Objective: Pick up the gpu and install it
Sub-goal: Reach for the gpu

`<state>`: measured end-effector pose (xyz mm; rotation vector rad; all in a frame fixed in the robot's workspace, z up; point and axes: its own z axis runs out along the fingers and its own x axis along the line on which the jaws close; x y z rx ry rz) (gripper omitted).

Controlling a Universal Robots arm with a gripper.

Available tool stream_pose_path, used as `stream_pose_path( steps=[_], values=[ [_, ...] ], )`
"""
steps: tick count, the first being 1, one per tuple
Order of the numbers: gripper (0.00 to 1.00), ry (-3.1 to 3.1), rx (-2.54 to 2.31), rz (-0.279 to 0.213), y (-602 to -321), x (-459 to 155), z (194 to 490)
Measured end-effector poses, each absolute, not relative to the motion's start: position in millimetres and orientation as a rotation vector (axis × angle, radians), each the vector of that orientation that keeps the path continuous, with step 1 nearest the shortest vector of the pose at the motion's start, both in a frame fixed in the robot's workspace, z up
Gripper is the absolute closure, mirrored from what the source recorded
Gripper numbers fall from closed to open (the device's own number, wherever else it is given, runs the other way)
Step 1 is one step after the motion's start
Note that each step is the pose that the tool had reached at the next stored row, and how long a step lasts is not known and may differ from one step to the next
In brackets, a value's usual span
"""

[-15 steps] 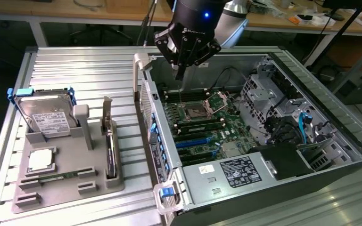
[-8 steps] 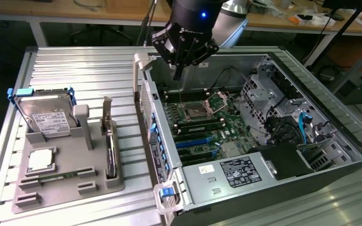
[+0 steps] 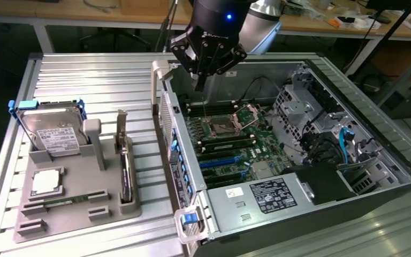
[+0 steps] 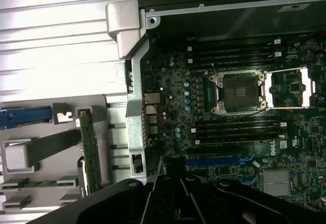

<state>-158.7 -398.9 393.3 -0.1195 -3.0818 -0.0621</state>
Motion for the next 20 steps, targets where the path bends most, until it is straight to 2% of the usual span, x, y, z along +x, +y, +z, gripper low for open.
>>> stream_pose_path(
  steps=[20],
  values=[
    [0.89, -3.082, -0.119, -0.062, -398.9, -164.4, 393.3]
  ],
)
